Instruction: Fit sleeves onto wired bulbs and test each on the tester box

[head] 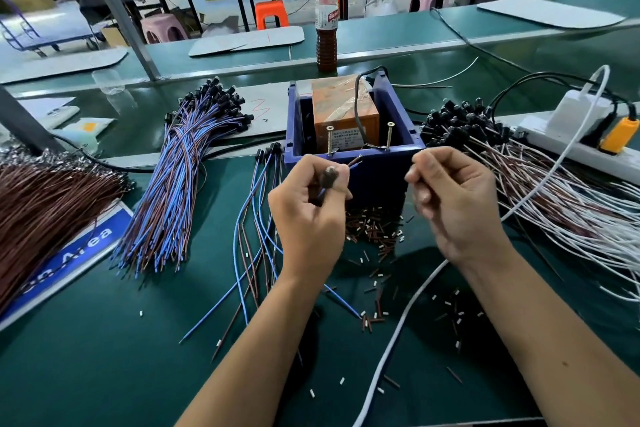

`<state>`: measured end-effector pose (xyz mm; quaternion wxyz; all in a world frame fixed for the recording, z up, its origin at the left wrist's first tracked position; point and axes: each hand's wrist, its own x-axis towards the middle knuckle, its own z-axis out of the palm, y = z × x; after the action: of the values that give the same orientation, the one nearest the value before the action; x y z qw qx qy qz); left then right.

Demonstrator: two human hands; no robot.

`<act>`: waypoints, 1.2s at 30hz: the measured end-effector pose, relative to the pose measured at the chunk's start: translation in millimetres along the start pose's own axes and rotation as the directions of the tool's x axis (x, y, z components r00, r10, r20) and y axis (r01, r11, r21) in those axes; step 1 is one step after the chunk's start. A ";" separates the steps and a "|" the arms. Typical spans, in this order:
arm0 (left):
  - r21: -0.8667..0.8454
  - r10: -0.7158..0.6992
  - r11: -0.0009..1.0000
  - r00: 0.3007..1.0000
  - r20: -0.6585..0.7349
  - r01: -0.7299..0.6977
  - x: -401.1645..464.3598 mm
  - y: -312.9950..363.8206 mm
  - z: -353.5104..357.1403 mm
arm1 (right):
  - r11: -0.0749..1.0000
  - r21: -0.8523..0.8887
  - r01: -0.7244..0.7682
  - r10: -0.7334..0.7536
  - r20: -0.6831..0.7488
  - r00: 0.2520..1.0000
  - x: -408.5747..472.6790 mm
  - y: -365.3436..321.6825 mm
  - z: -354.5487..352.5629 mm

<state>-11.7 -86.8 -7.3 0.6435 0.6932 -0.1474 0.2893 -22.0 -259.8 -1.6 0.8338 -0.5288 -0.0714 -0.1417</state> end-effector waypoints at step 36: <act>0.101 -0.051 0.991 0.936 -0.347 0.091 -3.8 1.0 10.4 | 0.578 -0.742 0.339 -0.571 -0.072 0.817 1.8 14.6 23.5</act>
<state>-13.1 -97.7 -8.8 0.6280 0.6730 0.0094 0.3906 -15.0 -233.1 -3.5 0.5036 -0.7378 -0.0181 -0.4492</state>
